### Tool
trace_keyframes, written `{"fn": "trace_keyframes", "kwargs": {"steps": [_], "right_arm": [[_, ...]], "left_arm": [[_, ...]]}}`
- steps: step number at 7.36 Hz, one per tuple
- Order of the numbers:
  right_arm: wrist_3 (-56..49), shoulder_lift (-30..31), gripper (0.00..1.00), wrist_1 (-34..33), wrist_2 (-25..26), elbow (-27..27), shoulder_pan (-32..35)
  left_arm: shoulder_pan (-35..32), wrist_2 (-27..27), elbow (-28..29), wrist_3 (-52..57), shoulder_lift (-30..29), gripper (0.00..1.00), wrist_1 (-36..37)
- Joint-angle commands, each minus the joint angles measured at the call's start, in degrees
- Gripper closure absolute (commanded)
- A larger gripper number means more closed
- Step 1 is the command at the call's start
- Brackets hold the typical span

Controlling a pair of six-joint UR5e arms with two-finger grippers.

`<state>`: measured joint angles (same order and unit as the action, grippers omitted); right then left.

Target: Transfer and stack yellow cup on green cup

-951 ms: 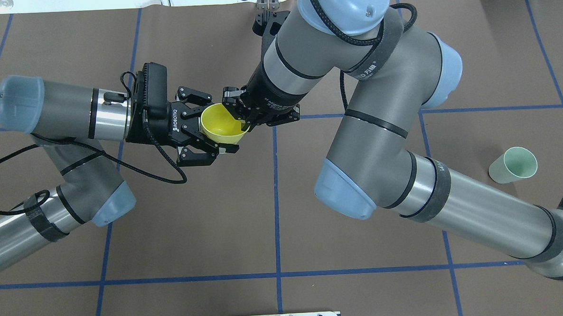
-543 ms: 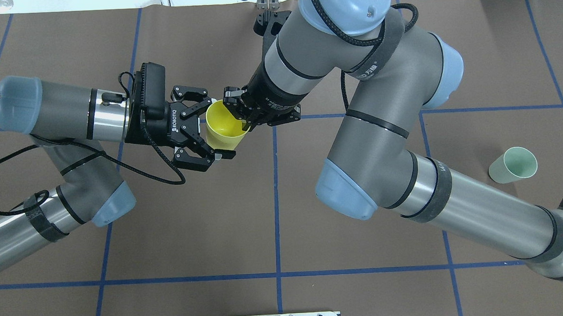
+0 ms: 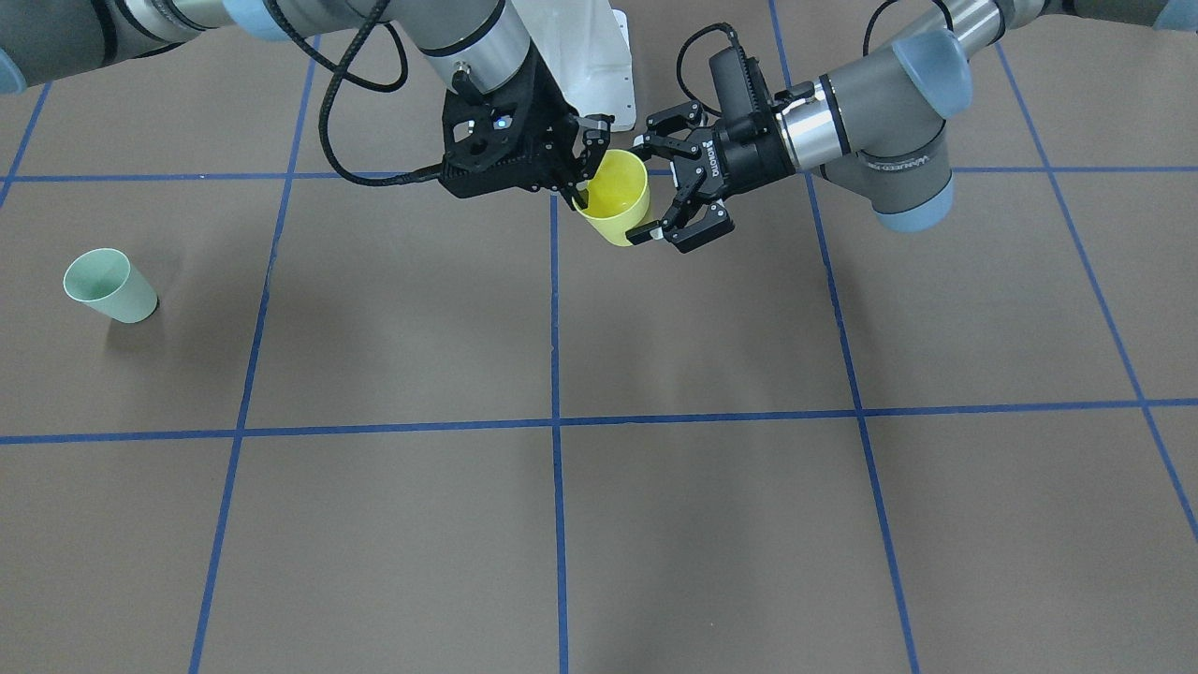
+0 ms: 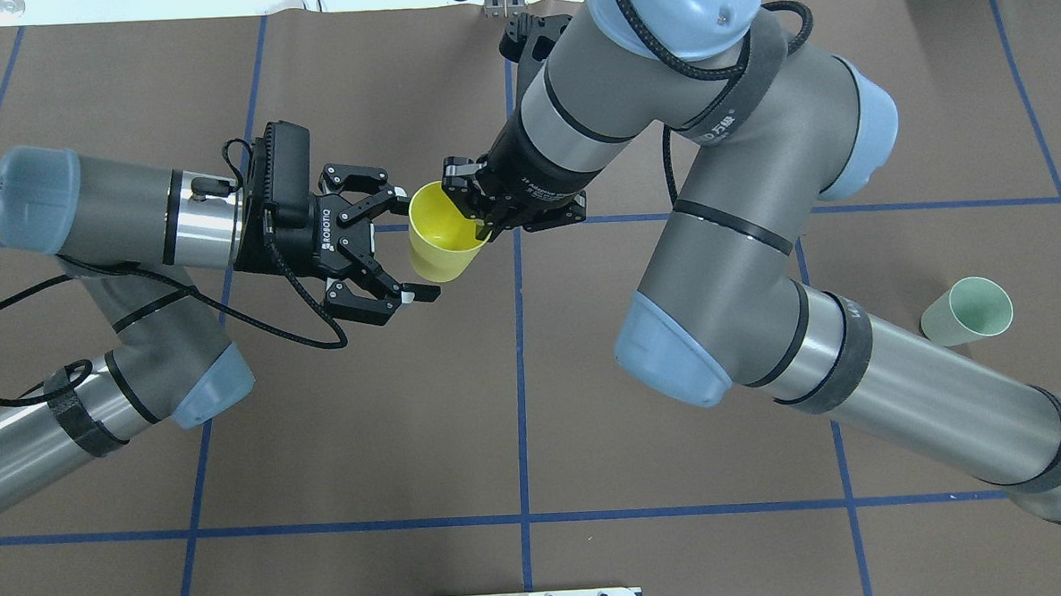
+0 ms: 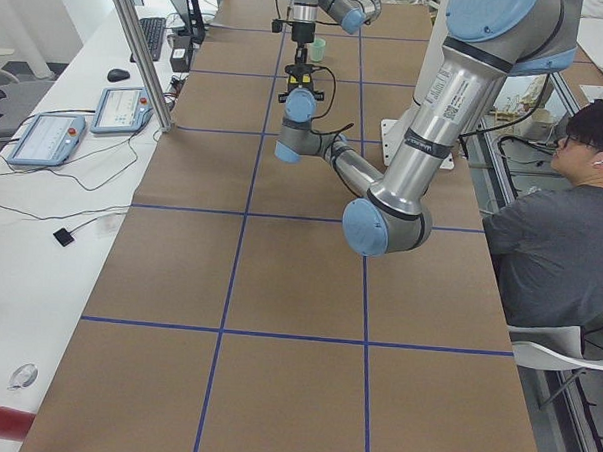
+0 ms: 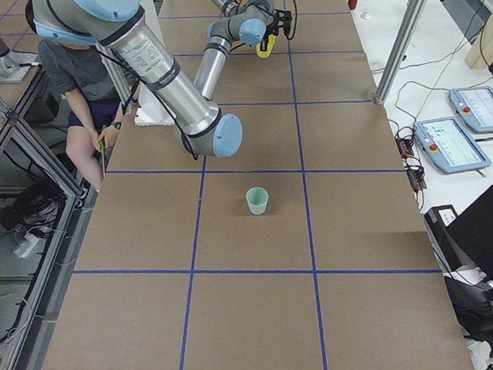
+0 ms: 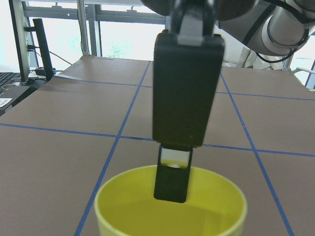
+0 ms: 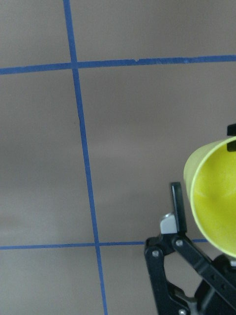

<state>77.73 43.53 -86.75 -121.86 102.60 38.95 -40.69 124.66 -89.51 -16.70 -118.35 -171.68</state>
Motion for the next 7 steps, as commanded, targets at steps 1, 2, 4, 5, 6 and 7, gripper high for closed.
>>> {"fn": "trace_keyframes", "kwargs": {"steps": [1, 2, 4, 5, 6, 7], "right_arm": [[-1.08, 2.78, 1.00, -1.66, -0.31, 0.59, 4.01], [-1.87, 2.96, 1.00, -3.32, 0.12, 0.41, 5.07], [-4.23, 4.97, 1.00, -5.09, -0.22, 0.24, 9.54], [-7.21, 7.33, 1.00, -5.10, -0.49, 0.15, 11.92], [-10.11, 9.45, 1.00, -5.18, -0.58, -0.11, 14.29], [-12.66, 11.38, 1.00, -5.19, -0.49, -0.20, 15.71]], "left_arm": [[0.00, -0.12, 0.13, 0.36, 0.92, 0.00, 0.03], [-0.09, -0.21, 0.30, 0.36, 1.10, 0.00, 0.20], [-0.35, -0.56, 0.57, 0.36, 1.10, 0.00, 0.03], [-0.70, -4.22, 0.39, 0.18, 2.15, 0.00, 0.20], [-1.05, -5.21, 0.48, -0.43, 3.55, 0.00, 1.51], [-2.19, -5.31, 0.48, -0.61, 5.30, 0.00, 4.13]]}}
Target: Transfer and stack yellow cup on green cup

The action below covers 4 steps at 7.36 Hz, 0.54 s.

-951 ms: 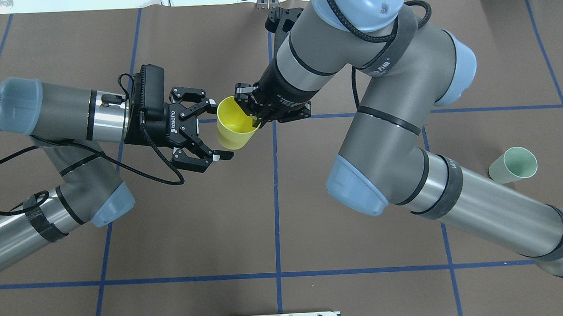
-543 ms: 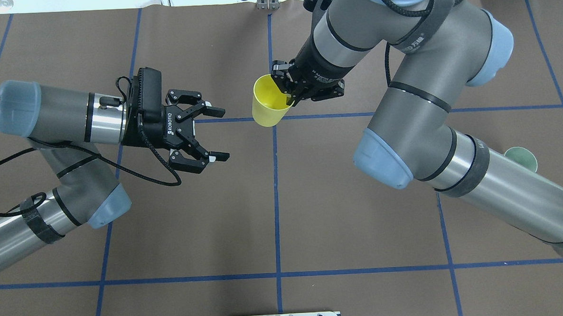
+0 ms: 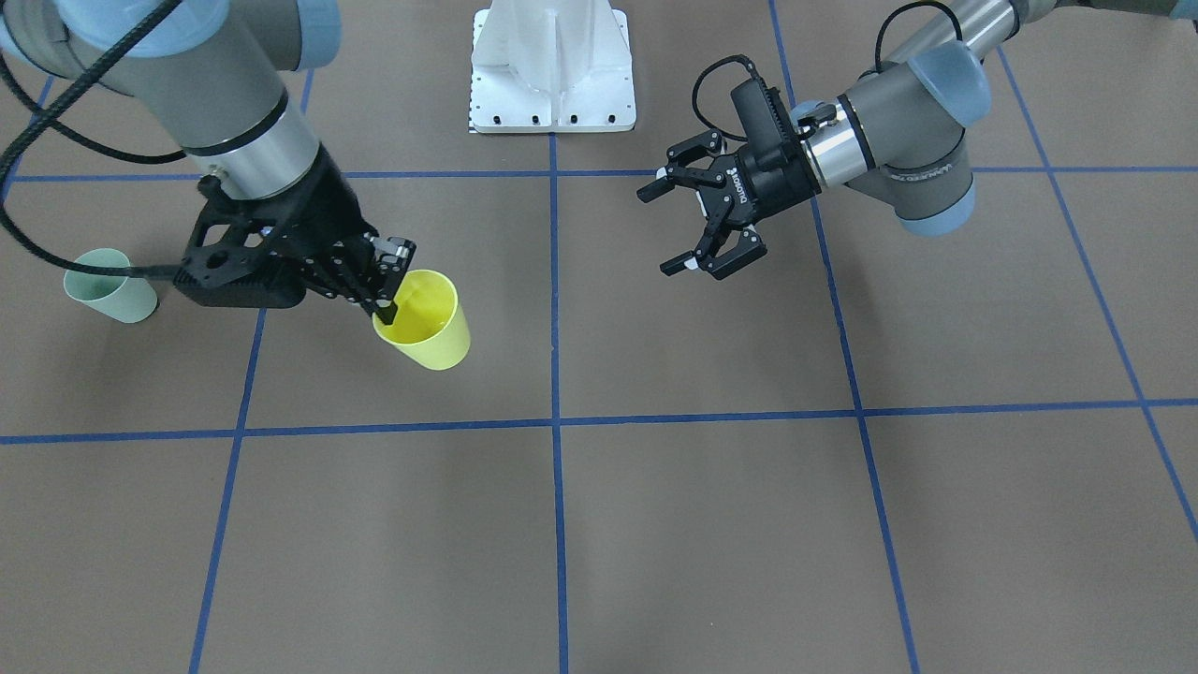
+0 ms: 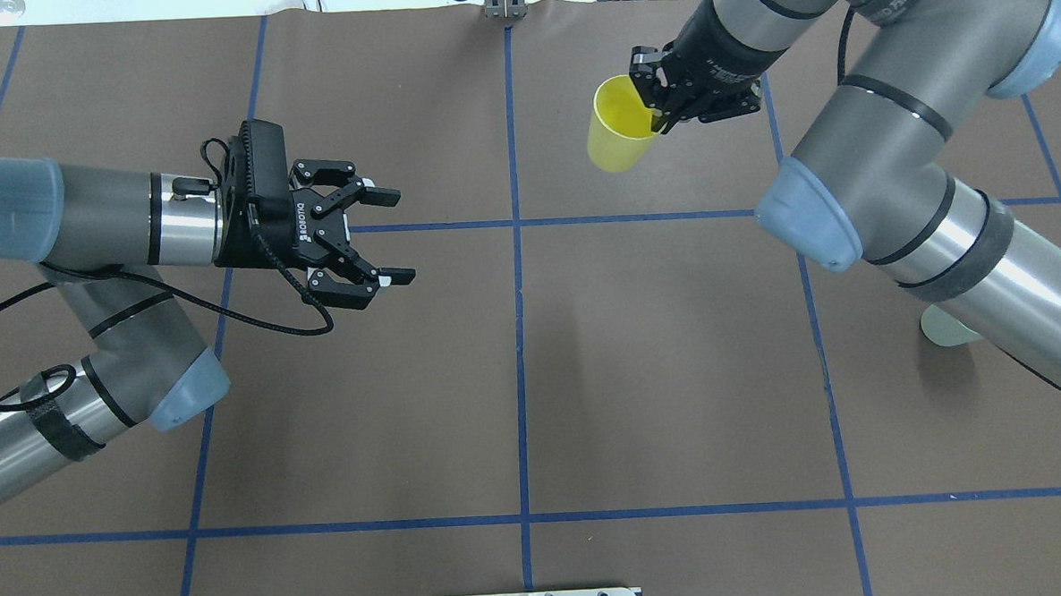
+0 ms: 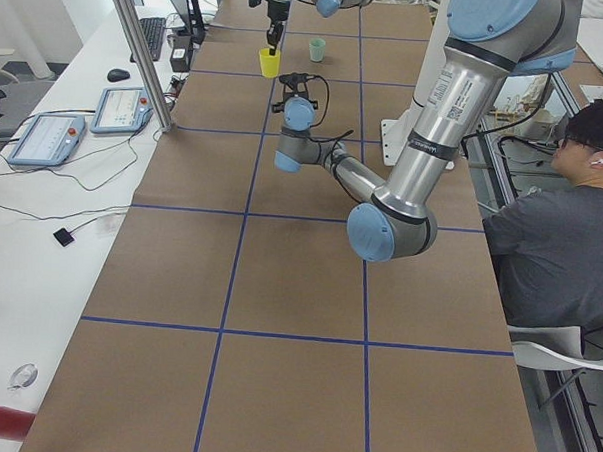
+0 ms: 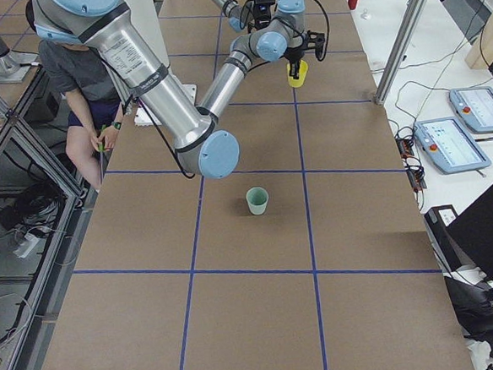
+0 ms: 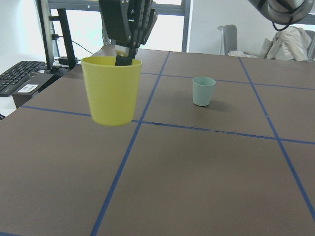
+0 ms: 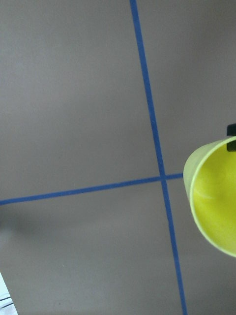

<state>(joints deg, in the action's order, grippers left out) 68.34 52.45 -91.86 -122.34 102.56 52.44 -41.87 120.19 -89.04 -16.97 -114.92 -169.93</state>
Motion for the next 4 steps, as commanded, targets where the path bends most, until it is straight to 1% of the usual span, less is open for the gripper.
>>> {"fn": "trace_keyframes", "kwargs": {"steps": [1, 2, 4], "right_arm": [[-4.95, 3.79, 1.00, -0.07, -0.09, -0.08, 3.70], [-7.75, 5.11, 1.00, 0.02, -0.09, -0.16, 4.85], [-13.03, 8.27, 1.00, 0.02, -0.62, 0.10, 7.48]], "left_arm": [[-3.80, -0.49, -0.08, -0.35, 2.68, 0.00, 5.89], [-7.22, 0.04, -0.26, -0.26, 3.47, 0.00, 11.75], [-16.79, 4.33, -0.69, 0.61, 3.65, 0.00, 25.98]]}}
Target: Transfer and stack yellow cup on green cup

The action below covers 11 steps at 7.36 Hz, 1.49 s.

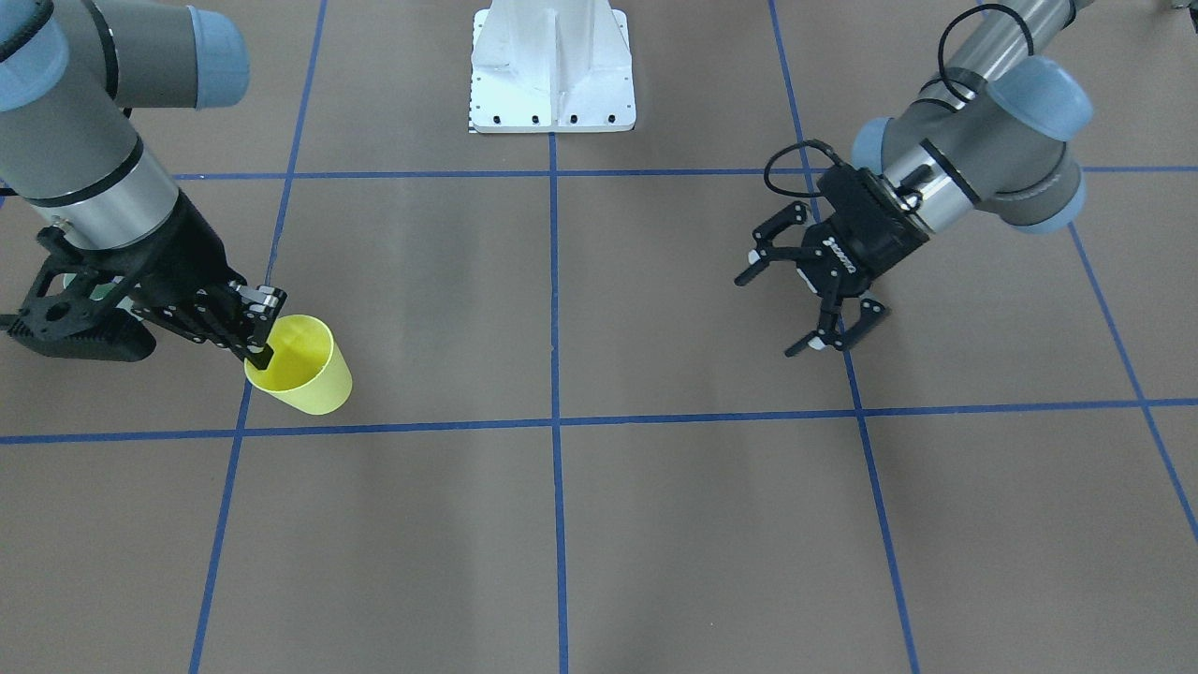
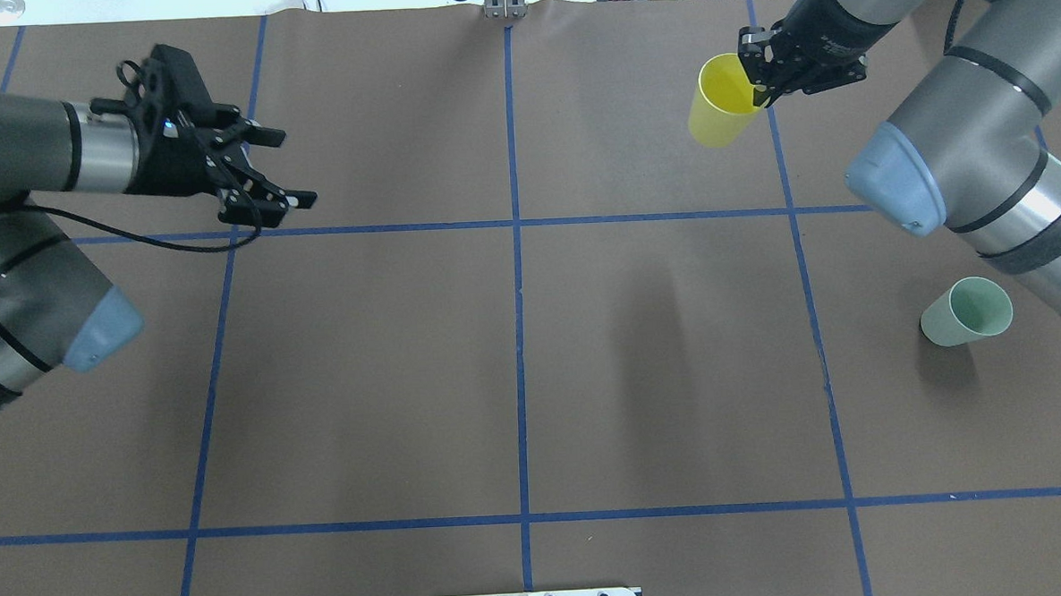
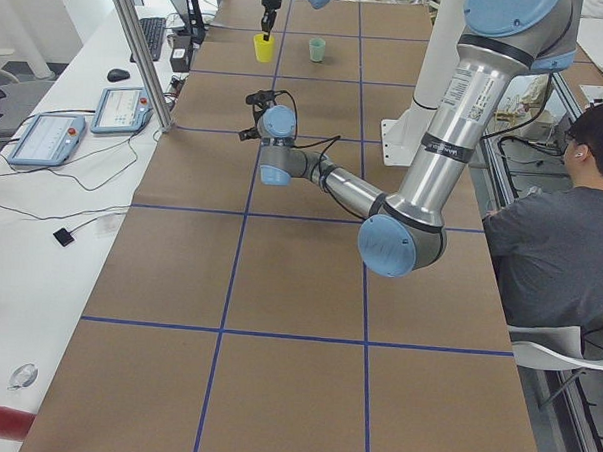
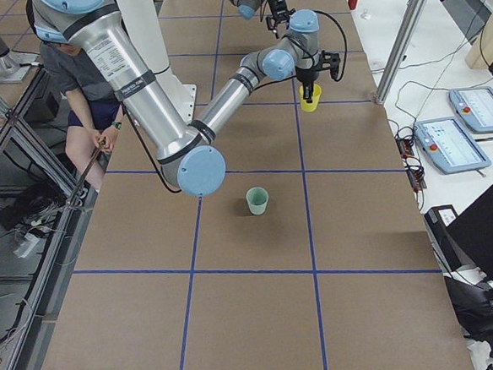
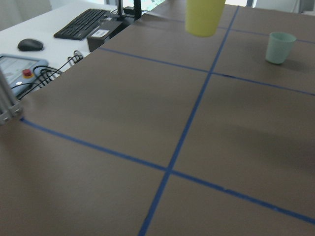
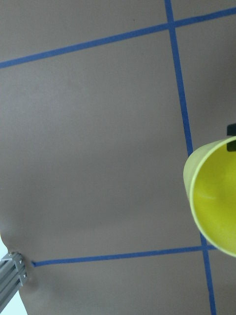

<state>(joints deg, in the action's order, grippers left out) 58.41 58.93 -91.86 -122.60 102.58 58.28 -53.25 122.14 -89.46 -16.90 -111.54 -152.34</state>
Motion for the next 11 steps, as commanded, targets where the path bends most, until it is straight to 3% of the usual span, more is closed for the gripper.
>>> {"fn": "trace_keyframes", "kwargs": {"steps": [1, 3, 5, 7, 8, 9, 11], "right_arm": [[-5.48, 3.29, 1.00, 0.01, -1.32, 0.17, 3.06], [-10.05, 5.92, 1.00, 0.10, -3.34, 0.60, 5.52], [-12.95, 7.51, 1.00, 0.54, -3.43, 0.69, 6.76], [-15.94, 9.18, 1.00, 0.37, -6.39, 1.65, 8.95], [-18.66, 11.19, 1.00, 0.28, -9.55, 3.31, 11.05], [-20.34, 14.08, 1.00, 0.27, -9.85, 5.33, 11.68], [-24.20, 21.10, 1.00, 0.45, -9.85, 10.25, 12.47]], "left_arm": [[-8.94, 2.67, -0.27, 0.90, 0.97, 0.00, 13.69], [-14.40, 2.49, -0.18, 11.29, 4.56, 0.00, 22.48], [-21.52, 2.06, -0.53, 27.36, 5.02, 0.00, 37.31], [-27.59, 1.71, -0.10, 29.55, 10.44, 0.00, 39.93], [-30.48, 1.01, 0.08, 29.20, 12.99, 0.00, 46.02], [-31.99, 1.26, -1.14, 28.77, 12.75, 0.00, 56.52], [-34.64, 0.48, -2.03, 28.77, 15.89, 0.00, 59.17]]}}
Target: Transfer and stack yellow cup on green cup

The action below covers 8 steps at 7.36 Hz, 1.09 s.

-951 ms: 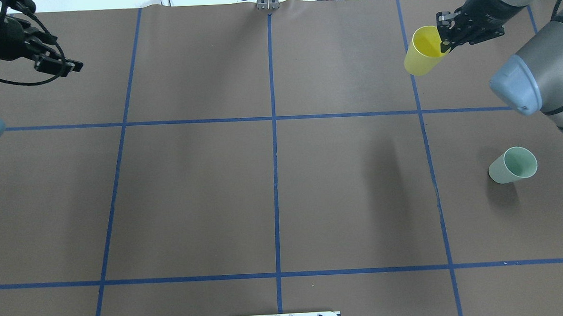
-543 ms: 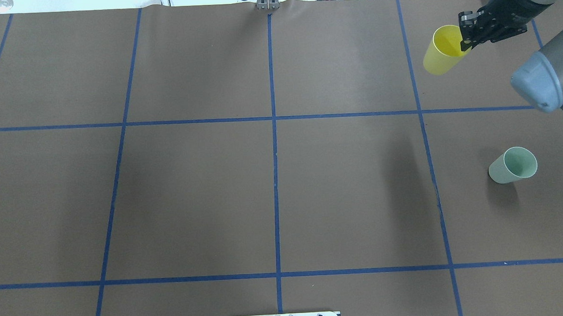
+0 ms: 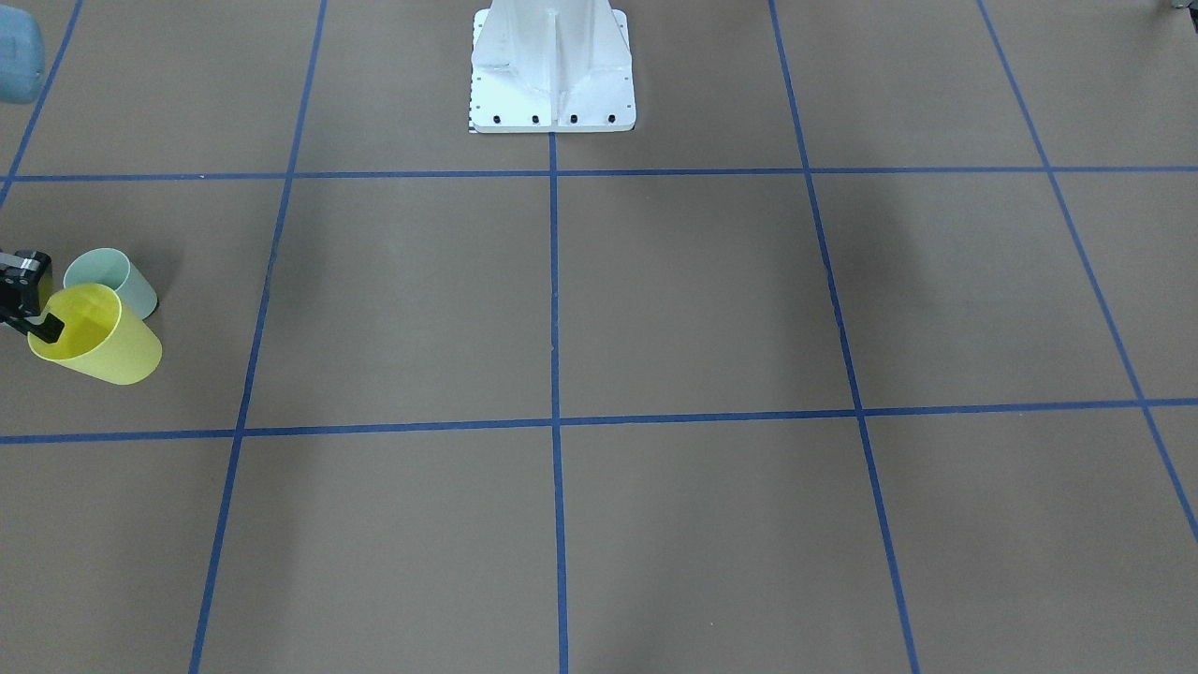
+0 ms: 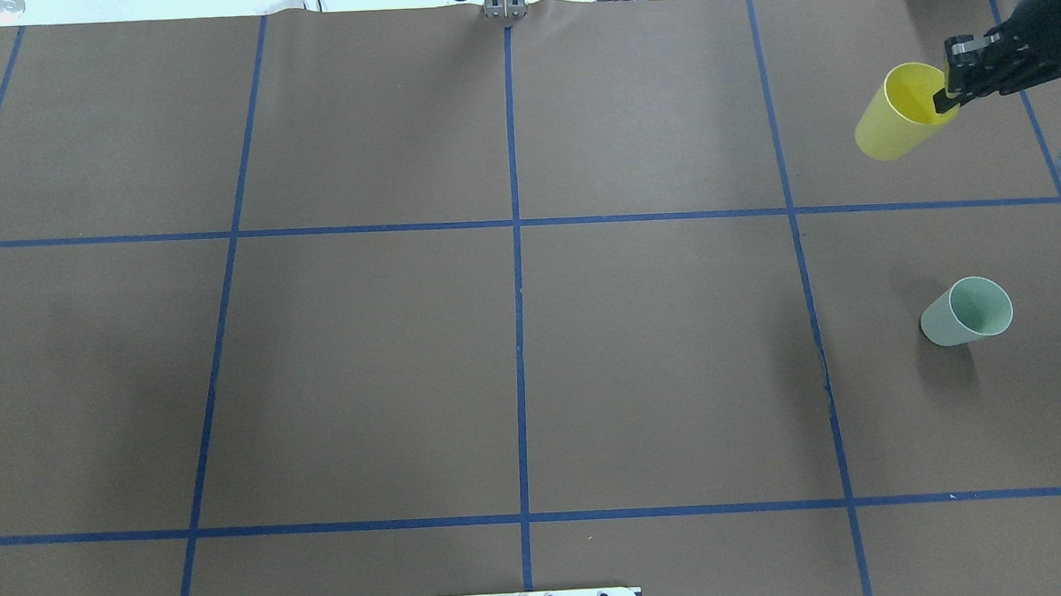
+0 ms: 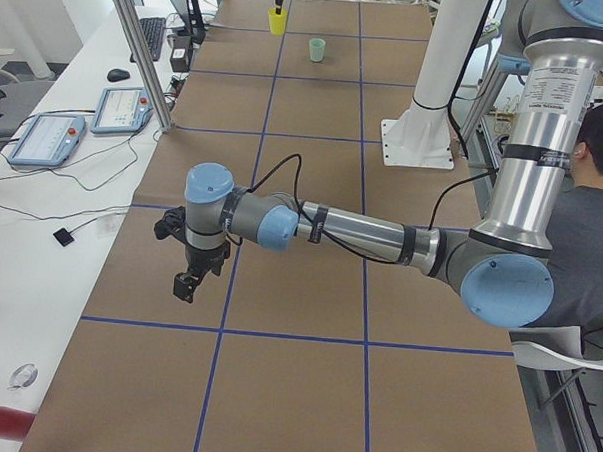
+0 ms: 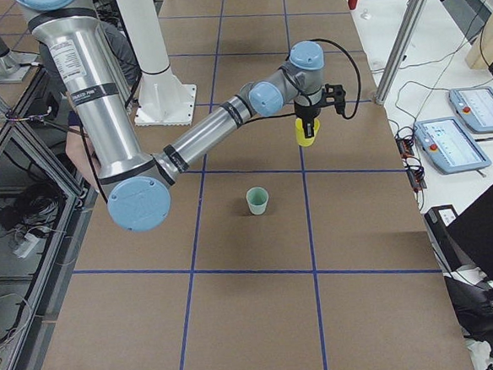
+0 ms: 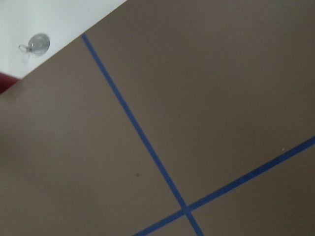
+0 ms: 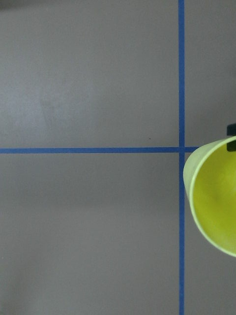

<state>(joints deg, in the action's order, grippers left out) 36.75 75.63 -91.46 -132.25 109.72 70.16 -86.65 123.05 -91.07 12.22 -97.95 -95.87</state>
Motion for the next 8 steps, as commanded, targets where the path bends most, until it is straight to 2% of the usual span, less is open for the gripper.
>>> {"fn": "trace_keyframes", "kwargs": {"steps": [1, 3, 5, 8], "right_arm": [[-3.69, 8.79, 1.00, 1.36, -0.11, 5.22, 0.59], [-3.88, 18.19, 1.00, 12.21, -0.20, 5.77, 0.42], [-3.88, 23.05, 1.00, 14.38, -0.03, 5.77, 0.33], [-3.01, 26.67, 1.00, 16.58, 0.06, 5.68, -2.20]], "left_arm": [[-1.24, -0.36, -0.25, -0.35, 3.20, 0.00, 3.32], [-1.24, -0.01, -0.42, -0.27, 4.69, 0.00, 3.41], [-1.33, 4.35, -0.68, -0.18, 6.62, 0.00, 3.24], [-1.42, 6.57, -0.69, -0.35, 7.60, 0.00, 3.67]]}}
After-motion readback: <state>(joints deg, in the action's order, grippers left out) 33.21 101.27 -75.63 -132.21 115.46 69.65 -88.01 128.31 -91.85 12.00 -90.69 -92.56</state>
